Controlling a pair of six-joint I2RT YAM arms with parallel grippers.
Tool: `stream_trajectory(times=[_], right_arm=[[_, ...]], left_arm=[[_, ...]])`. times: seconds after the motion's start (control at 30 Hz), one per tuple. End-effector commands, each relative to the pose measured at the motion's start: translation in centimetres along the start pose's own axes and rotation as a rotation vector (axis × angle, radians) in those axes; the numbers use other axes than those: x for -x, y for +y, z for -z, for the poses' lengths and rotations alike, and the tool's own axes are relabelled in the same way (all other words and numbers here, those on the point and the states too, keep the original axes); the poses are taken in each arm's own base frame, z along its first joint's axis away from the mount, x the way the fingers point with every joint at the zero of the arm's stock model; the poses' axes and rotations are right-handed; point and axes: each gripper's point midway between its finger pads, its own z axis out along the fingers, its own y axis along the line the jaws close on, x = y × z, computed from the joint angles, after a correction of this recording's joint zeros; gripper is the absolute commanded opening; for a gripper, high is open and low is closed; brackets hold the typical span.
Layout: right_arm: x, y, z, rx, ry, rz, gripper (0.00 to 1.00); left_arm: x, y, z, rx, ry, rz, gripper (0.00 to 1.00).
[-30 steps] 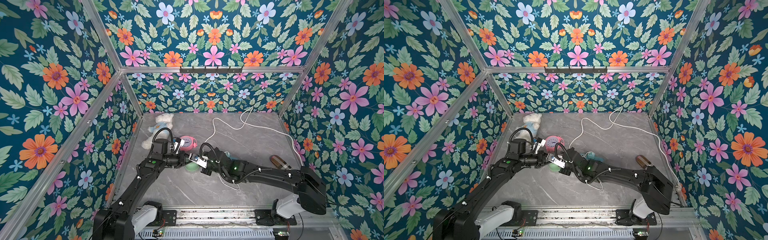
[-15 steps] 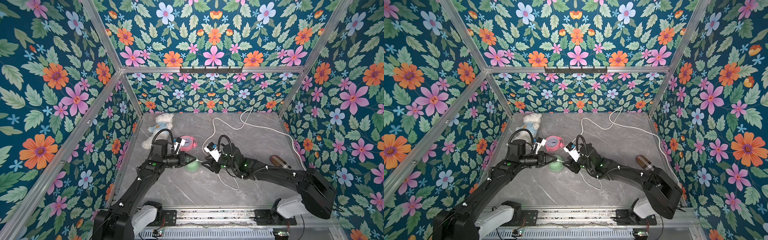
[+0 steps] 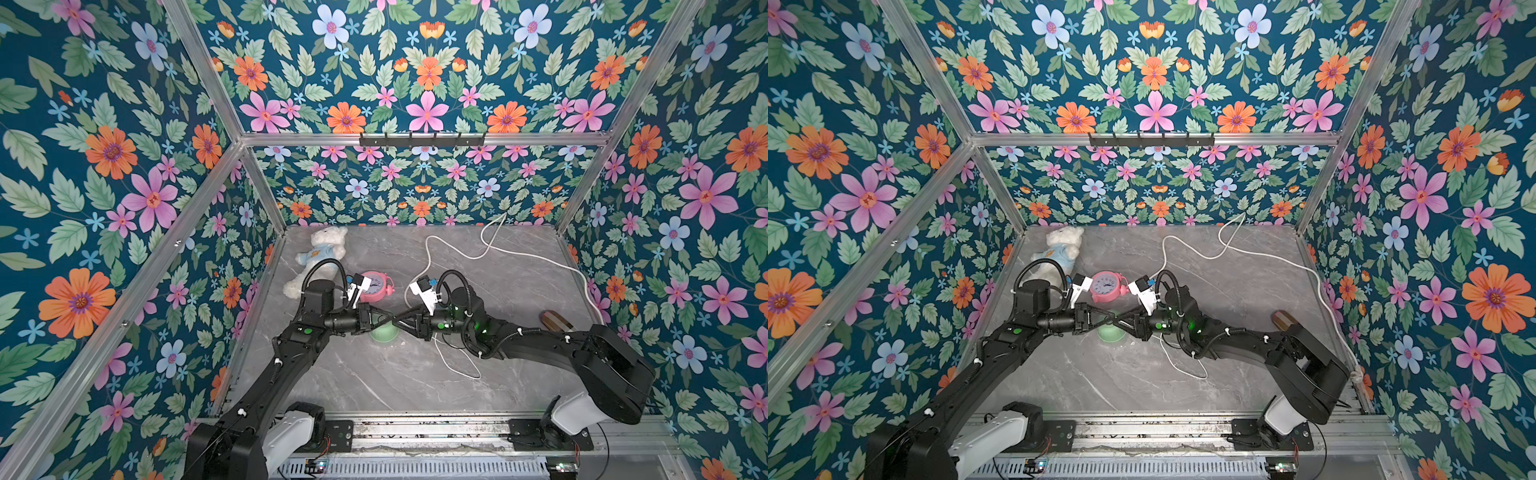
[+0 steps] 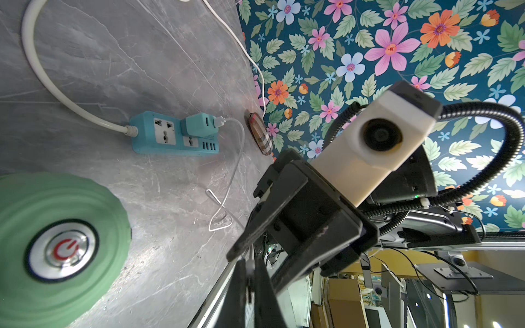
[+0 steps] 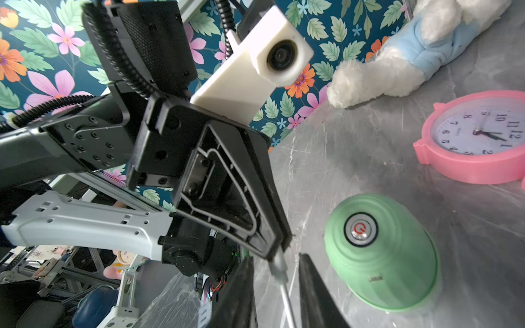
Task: Charge the cordless meat grinders
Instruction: Adjust the charging cable.
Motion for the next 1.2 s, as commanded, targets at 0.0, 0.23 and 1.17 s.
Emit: stream_trajectory(times=[0.0, 0.23, 1.17], right_arm=[[1.3, 1.5, 0.2, 0.064, -0.05, -0.007, 0.26], [0.8, 1.4, 0.5, 0.069, -0.058, -0.036, 0.24], [1.7, 1.6, 0.7, 0.101, -0.116, -0.049, 0.0]], left_arm=[[0.3, -0.7, 0.0, -0.025, -0.007, -0.035, 0.0], [0.6, -1.4, 0.2, -0.043, -0.022, -0.053, 0.0], [0.5, -1.4, 0.3, -0.047, -0.035, -0.051, 0.0]])
